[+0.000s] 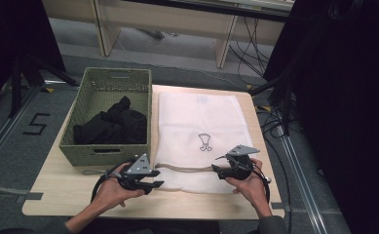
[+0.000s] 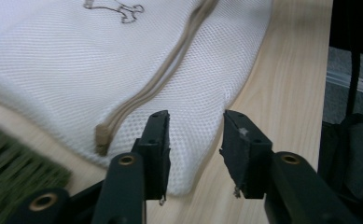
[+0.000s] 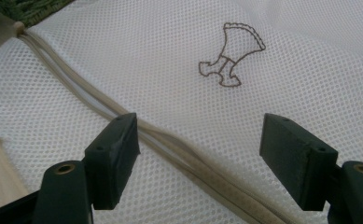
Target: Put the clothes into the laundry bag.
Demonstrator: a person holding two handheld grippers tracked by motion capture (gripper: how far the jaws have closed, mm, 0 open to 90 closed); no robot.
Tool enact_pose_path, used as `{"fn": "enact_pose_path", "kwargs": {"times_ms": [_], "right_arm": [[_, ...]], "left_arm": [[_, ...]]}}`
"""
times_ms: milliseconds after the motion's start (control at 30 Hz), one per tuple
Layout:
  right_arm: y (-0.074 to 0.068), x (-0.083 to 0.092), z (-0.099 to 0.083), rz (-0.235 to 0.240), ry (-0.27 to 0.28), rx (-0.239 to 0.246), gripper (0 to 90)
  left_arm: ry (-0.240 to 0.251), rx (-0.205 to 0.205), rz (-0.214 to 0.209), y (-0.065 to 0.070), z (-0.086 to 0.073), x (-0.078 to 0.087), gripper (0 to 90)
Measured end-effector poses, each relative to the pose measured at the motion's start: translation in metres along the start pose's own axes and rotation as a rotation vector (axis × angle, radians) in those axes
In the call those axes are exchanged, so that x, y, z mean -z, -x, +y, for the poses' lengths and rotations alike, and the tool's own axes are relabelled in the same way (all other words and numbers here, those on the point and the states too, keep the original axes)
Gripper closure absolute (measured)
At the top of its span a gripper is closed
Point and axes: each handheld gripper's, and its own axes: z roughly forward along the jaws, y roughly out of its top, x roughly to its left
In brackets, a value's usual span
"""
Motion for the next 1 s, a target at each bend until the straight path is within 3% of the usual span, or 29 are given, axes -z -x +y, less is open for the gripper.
{"fn": "enact_pose_path", "kwargs": {"times_ms": [33,133,167,267,333,367,400,433,467,500,533,567,600,633,700,733,767,900,1000], "right_arm": [[0.0,-0.002,0.0,-0.002,-0.003,-0.003,30.1],[0.003,-0.005,0.0,0.0,-0.014,0.015,30.5],[0.003,-0.006,0.001,0.007,-0.042,-0.006,31.4],[0.006,-0.009,0.001,0.0,-0.049,0.027,32.3],[0.005,-0.01,0.002,0.007,-0.061,0.011,34.1],[0.008,-0.012,0.001,0.005,-0.051,0.055,35.3],[0.008,-0.013,0.001,0.009,-0.06,0.05,36.4],[0.008,-0.013,0.001,0.009,-0.06,0.05,36.4],[0.007,-0.018,-0.001,0.0,-0.022,0.049,37.3],[0.008,-0.016,0.001,0.007,-0.069,0.074,37.9],[0.008,-0.017,0.001,0.007,-0.073,0.075,38.5],[0.009,-0.021,0.001,0.012,-0.079,0.095,40.6],[0.009,-0.025,0.0,-0.002,-0.047,0.103,41.3],[0.008,-0.025,0.001,0.008,-0.081,0.086,41.7],[0.01,-0.029,0.0,-0.001,-0.074,0.128,42.4],[0.01,-0.028,0.001,0.005,-0.097,0.128,42.5],[0.008,-0.029,-0.001,0.015,-0.118,0.109,42.5],[0.005,-0.036,-0.002,0.034,-0.141,0.159,41.4],[0.002,-0.043,-0.001,0.04,-0.153,0.172,40.5]], "left_arm": [[-0.01,0.015,-0.024,0.001,0.004,-0.01,66.5],[-0.024,0.016,-0.035,0.002,0.008,-0.019,72.9],[-0.028,0.012,-0.05,0.003,0.011,-0.028,75.0],[-0.042,0.002,-0.064,0.004,0.014,-0.042,78.5],[-0.044,0.012,-0.072,0.004,0.016,-0.052,80.7],[-0.044,0.012,-0.072,0.004,0.016,-0.052,81.1],[-0.053,0.004,-0.07,0.003,0.016,-0.056,81.8],[-0.059,0.023,-0.081,0.002,0.016,-0.06,81.8],[-0.069,0.034,-0.094,0.001,0.015,-0.064,82.3],[-0.079,0.033,-0.093,0.001,0.014,-0.066,82.4],[-0.099,-0.003,-0.088,-0.001,0.013,-0.07,83.1],[-0.123,0.008,-0.084,-0.002,0.009,-0.073,84.3],[-0.132,0.01,-0.088,-0.003,0.008,-0.075,84.6],[-0.137,0.007,-0.089,-0.003,0.006,-0.077,84.8],[-0.133,0.0,-0.093,-0.005,0.005,-0.077,85.2],[-0.133,0.0,-0.093,-0.005,0.005,-0.077,85.2],[-0.131,0.024,-0.096,-0.005,0.005,-0.077,85.2],[-0.119,0.036,-0.092,-0.004,0.004,-0.077,85.3],[-0.126,0.001,-0.09,-0.005,0.004,-0.077,85.3]]}}
